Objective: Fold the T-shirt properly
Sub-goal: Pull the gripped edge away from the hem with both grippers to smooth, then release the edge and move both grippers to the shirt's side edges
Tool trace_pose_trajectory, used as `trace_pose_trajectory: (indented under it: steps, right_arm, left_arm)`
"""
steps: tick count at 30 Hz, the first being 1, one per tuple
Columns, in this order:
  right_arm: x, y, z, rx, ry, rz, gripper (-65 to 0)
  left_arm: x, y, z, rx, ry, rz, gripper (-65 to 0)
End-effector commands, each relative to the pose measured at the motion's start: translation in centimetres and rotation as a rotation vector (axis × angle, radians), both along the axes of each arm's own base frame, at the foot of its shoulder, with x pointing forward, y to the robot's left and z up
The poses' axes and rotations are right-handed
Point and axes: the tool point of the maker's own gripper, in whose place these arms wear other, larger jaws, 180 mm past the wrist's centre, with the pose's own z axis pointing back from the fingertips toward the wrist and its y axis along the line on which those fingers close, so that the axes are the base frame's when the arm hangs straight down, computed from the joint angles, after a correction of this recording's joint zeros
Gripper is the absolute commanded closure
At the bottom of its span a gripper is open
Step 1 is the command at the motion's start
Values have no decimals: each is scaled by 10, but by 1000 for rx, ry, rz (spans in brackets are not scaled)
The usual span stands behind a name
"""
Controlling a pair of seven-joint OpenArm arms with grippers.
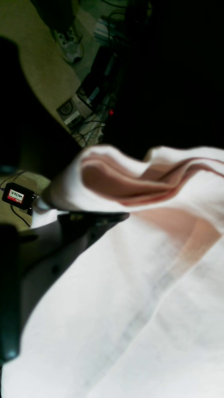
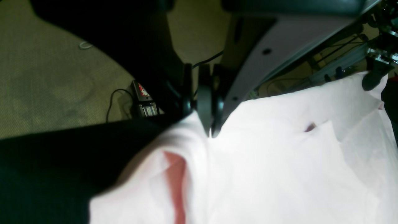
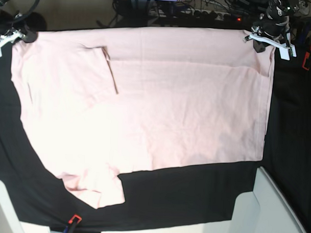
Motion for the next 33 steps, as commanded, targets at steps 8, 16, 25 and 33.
trace_pose_trajectory:
  steps: [8,16,25,33]
  right_arm:
    - [5,-10,7,-28,-22,8,-7]
    - [-1,-10,6,-22,-3,9,-393]
    - [-17,-17,24,-61,-47,1,-425]
    - [29,-71,84,-274,-157,19,-431]
  left_arm:
    - [3,11,8,34,-13,-12,-8]
    - [-5,27,13,58,-11,33,-306]
    - [-64,106,47,201,-4,270,-349]
    - [-40,141,112,370,-110,242,-349]
